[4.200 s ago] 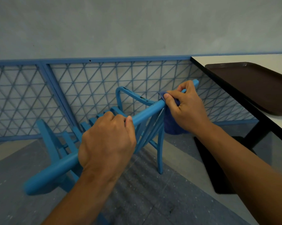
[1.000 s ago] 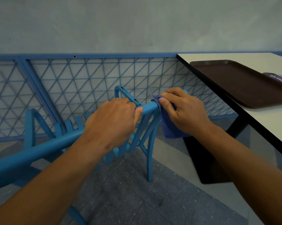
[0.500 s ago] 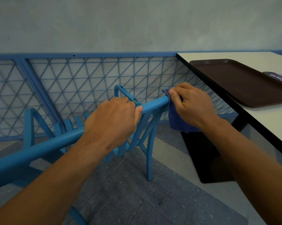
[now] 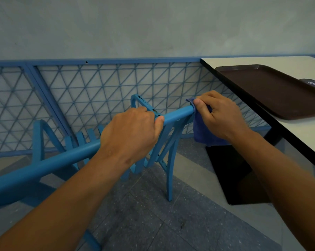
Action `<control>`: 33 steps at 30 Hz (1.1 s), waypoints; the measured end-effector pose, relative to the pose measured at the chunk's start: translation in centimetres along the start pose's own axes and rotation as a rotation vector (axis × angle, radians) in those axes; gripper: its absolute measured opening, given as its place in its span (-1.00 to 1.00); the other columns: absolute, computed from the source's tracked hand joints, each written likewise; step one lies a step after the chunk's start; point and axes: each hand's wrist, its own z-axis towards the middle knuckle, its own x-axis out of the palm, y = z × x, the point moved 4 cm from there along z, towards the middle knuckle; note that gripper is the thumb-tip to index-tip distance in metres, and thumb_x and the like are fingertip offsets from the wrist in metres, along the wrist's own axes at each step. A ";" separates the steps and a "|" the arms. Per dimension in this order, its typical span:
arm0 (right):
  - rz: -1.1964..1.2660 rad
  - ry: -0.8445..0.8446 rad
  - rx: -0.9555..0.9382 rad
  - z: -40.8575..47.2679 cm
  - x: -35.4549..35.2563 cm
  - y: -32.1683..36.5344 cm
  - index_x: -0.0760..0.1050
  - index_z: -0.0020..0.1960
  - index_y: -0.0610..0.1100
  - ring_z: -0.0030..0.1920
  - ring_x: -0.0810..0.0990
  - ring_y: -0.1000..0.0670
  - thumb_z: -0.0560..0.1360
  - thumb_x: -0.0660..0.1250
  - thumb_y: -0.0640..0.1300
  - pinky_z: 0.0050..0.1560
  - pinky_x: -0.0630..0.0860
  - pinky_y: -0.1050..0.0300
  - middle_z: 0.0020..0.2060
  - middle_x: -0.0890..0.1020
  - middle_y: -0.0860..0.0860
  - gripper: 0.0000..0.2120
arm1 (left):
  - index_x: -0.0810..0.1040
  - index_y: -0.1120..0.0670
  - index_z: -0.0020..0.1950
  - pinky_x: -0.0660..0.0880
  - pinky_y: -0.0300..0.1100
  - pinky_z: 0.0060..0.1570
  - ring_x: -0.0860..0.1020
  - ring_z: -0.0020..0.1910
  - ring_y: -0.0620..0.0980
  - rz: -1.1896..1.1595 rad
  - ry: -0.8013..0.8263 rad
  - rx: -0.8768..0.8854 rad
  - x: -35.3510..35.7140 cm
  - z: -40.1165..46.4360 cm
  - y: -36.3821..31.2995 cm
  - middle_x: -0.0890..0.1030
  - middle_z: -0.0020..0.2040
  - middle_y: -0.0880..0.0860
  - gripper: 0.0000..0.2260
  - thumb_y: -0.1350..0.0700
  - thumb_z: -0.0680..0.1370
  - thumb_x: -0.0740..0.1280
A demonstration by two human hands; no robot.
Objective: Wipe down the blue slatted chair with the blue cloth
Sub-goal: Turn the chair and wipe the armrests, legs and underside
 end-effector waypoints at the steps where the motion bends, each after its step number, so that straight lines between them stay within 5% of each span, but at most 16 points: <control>1: 0.014 0.010 -0.001 -0.1 0.0 0.2 0.61 0.14 0.07 -0.04 0.57 -0.01 0.64 0.07 0.21 -0.11 0.48 0.04 -0.02 0.57 0.10 -0.60 | 0.43 -0.01 -0.22 0.43 -0.14 -0.39 0.37 -0.42 -0.12 0.004 -0.005 -0.003 0.0 -0.1 0.0 0.35 -0.32 -0.09 -0.55 -0.18 0.69 -0.05; 12: -0.011 0.084 0.017 -1.3 -1.6 1.2 0.62 0.13 0.11 -0.07 0.56 -0.02 0.57 0.00 0.40 -0.09 0.53 -0.09 -0.04 0.52 0.11 -0.46 | 0.46 -0.02 -0.26 0.46 -0.14 -0.41 0.38 -0.45 -0.12 0.003 -0.032 0.070 -0.6 -1.3 0.3 0.37 -0.36 -0.09 -0.52 -0.21 0.68 -0.04; 22: -0.049 0.185 -0.030 -4.0 -4.7 3.2 0.65 0.04 0.15 -0.24 0.44 0.09 0.57 0.06 0.37 -0.27 0.33 0.09 -0.25 0.43 0.10 -0.52 | 0.54 -0.04 -0.23 0.49 -0.11 -0.44 0.39 -0.47 -0.13 -0.031 -0.058 0.209 -1.1 -2.8 1.7 0.38 -0.38 -0.11 -0.47 -0.22 0.68 -0.08; 33: 0.016 0.390 -0.052 -4.4 -8.0 4.6 0.69 -0.15 0.09 -0.33 0.55 0.00 0.49 0.15 0.40 -0.29 0.51 -0.12 -0.34 0.60 0.02 -0.51 | 0.52 -0.05 -0.27 0.44 -0.16 -0.46 0.37 -0.49 -0.17 -0.156 -0.062 0.308 -1.6 -3.3 2.7 0.35 -0.40 -0.15 -0.50 -0.21 0.69 -0.03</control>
